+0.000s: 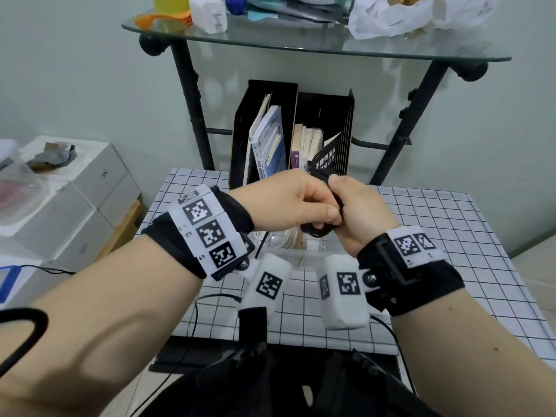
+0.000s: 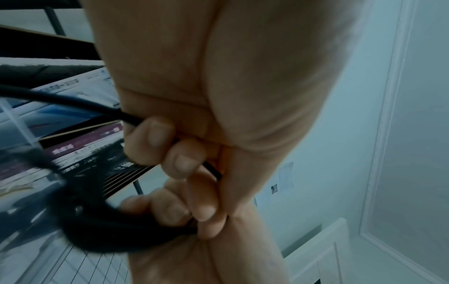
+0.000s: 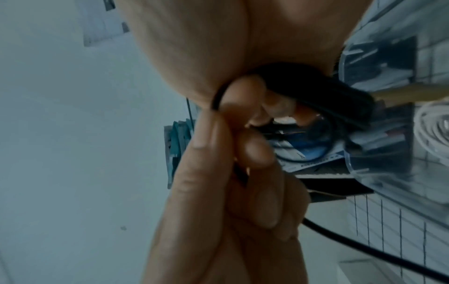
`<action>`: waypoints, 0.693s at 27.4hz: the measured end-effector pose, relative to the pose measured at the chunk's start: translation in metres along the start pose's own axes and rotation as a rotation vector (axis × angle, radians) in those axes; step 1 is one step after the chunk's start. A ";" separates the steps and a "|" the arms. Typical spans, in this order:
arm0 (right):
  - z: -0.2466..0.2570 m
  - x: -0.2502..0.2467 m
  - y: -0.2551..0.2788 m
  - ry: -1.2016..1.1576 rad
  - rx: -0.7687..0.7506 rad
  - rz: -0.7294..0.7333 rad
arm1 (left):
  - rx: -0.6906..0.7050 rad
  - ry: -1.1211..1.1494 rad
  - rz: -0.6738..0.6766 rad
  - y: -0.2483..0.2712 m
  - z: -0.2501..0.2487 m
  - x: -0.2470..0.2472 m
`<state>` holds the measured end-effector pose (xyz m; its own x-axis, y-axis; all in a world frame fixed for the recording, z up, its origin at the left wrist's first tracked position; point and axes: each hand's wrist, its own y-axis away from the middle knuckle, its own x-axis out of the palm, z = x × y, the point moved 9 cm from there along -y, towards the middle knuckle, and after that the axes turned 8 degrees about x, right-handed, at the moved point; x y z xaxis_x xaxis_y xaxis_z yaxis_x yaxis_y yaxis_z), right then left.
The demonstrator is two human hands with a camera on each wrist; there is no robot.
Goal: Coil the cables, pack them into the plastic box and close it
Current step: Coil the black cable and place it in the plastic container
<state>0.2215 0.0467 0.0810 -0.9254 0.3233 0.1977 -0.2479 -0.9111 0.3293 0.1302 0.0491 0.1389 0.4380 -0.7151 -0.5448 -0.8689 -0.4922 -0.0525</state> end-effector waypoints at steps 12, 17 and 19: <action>-0.006 0.037 0.023 -0.021 0.159 0.372 | -0.008 -0.001 -0.401 0.002 0.010 -0.042; -0.001 0.036 0.029 0.015 0.123 0.429 | -0.049 0.103 -0.419 0.003 0.023 -0.046; 0.004 0.033 0.028 -0.010 0.114 0.411 | -0.115 0.142 -0.392 0.006 0.032 -0.043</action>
<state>0.1853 0.0330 0.1002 -0.9377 -0.0581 0.3424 0.1749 -0.9308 0.3211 0.0986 0.0927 0.1353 0.7642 -0.5203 -0.3810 -0.6026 -0.7867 -0.1344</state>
